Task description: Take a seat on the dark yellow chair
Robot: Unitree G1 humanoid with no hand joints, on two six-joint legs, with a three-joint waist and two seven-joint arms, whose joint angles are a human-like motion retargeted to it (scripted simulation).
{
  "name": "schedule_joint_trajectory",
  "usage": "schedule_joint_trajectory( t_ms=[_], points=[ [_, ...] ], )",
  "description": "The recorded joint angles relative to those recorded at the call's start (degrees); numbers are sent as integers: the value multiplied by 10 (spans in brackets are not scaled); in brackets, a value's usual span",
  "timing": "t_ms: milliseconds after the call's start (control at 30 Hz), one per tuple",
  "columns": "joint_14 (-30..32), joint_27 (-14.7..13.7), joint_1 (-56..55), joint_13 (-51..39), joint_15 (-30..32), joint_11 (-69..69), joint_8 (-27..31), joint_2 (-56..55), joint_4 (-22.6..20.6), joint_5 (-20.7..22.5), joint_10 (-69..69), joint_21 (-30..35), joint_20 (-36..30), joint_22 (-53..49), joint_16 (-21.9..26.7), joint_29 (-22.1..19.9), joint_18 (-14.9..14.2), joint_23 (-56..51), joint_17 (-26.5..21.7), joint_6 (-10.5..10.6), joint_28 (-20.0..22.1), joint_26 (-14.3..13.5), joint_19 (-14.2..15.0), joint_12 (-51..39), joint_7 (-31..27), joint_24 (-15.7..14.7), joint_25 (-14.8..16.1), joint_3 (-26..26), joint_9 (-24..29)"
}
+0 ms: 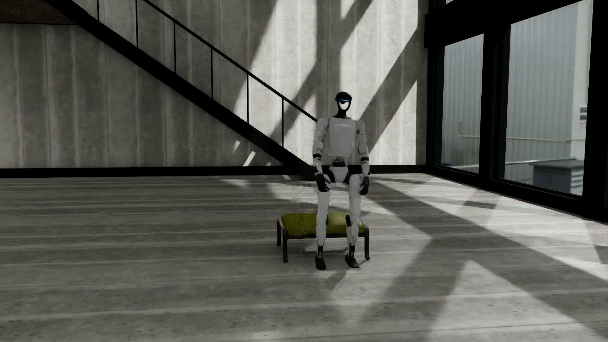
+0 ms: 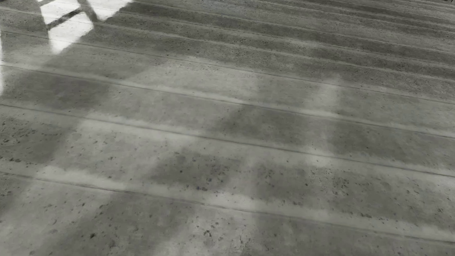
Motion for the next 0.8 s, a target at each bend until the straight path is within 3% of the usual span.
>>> schedule_joint_trajectory(
  t_ms=[33, 67, 100, 167, 233, 300, 367, 567, 800],
  points=[
    [1, -4, -1, -5, 0, 0, -1, 0, 0, 1, 0, 5, -7, -5, 17, -6, 2, -9, 0, -1, 4, 13, -2, -10, -1, -14, -15, 2, 2],
    [1, 2, -1, -11, -2, 0, -3, 2, 1, 0, 2, 8, -15, -21, 40, -12, -1, -12, -16, -1, -5, 19, -1, -12, 1, -8, -7, 2, 2],
    [1, -4, -2, -19, -1, 0, -5, 0, 3, -1, 2, 9, -22, -34, 64, 6, -4, -14, -35, 0, -22, 5, 2, -15, 3, 13, -4, 2, 1],
    [1, -18, 2, -30, -1, 2, -8, 2, 1, 0, 1, 19, -17, -40, 101, 32, -1, -21, -70, 1, -36, -11, 2, -18, 7, 42, -34, 2, 1],
    [-1, -28, 5, -36, -1, 1, -7, 4, 2, 1, 1, 11, -8, -1, 113, -4, -2, 15, -85, 1, -8, 0, 0, -21, 8, 28, -37, 1, 0],
    [-2, -20, 9, -39, -2, -1, -8, 9, 4, 1, 0, -8, 6, 44, 112, -68, -5, 75, -83, 0, 35, 15, 0, -22, 12, 3, -10, 1, -2],
    [-4, -10, 12, -37, -2, 3, -8, 6, 3, 2, 0, -20, 14, 64, 109, -107, -3, 112, -79, 0, 56, 21, 0, -17, 14, -2, 17, 1, -4],
    [-5, -27, 12, -6, 0, -1, -7, 9, 3, 1, 0, -11, 9, 21, 81, -61, -3, 60, -68, -1, 26, 4, 2, 5, 13, 22, -14, 1, -7],
    [4, -1, 4, -24, 1, 29, -3, -12, -2, -1, 6, 14, -33, -16, 35, -23, 6, 24, -32, -1, -9, 13, -2, -22, 9, 14, 13, 0, 29]
  ],
)
